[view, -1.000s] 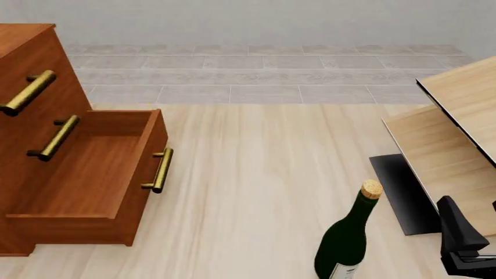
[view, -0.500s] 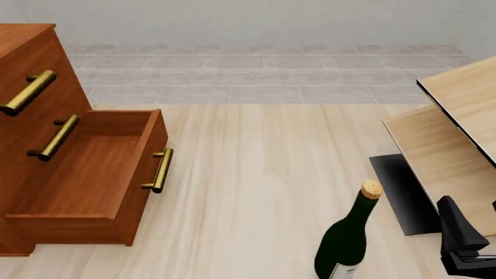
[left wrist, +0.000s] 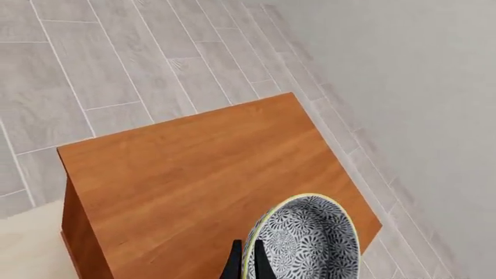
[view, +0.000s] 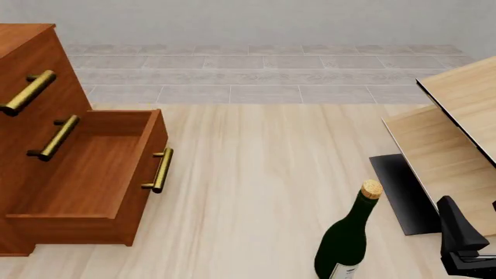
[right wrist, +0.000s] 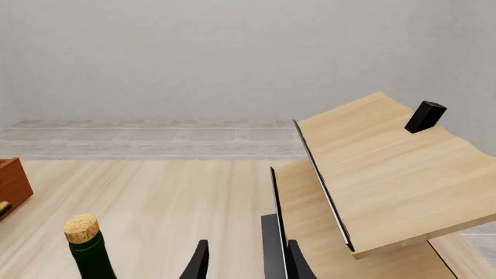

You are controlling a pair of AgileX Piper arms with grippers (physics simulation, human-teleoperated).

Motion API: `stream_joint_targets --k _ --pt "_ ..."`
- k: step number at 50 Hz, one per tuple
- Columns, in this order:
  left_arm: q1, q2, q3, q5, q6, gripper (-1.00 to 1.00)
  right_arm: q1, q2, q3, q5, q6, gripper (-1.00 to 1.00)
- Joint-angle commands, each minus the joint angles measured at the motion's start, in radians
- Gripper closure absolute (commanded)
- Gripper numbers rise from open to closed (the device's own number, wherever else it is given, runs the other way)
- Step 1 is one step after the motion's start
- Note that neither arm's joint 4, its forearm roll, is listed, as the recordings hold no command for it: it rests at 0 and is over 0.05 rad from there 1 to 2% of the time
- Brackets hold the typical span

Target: Put the bowl on top of the cabinet.

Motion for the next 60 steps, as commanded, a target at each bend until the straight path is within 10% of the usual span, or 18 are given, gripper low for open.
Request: stream_joint_targets --k 1,40,41,60 --pt "0.009 0.010 0.004 -0.016 0.016 1.00 0.000 0.000 0.000 0.000 0.000 -1.00" --pt "0.030 0.007 0.023 -0.056 0.039 1.00 0.000 0.000 0.000 0.000 0.000 -1.00" --pt "0.035 0.012 0.023 -0.044 0.035 -1.00 0.000 0.000 0.000 0.000 0.000 -1.00" --pt "0.000 -0.063 -0.009 -0.020 0.008 -1.00 0.000 0.000 0.000 0.000 0.000 -1.00"
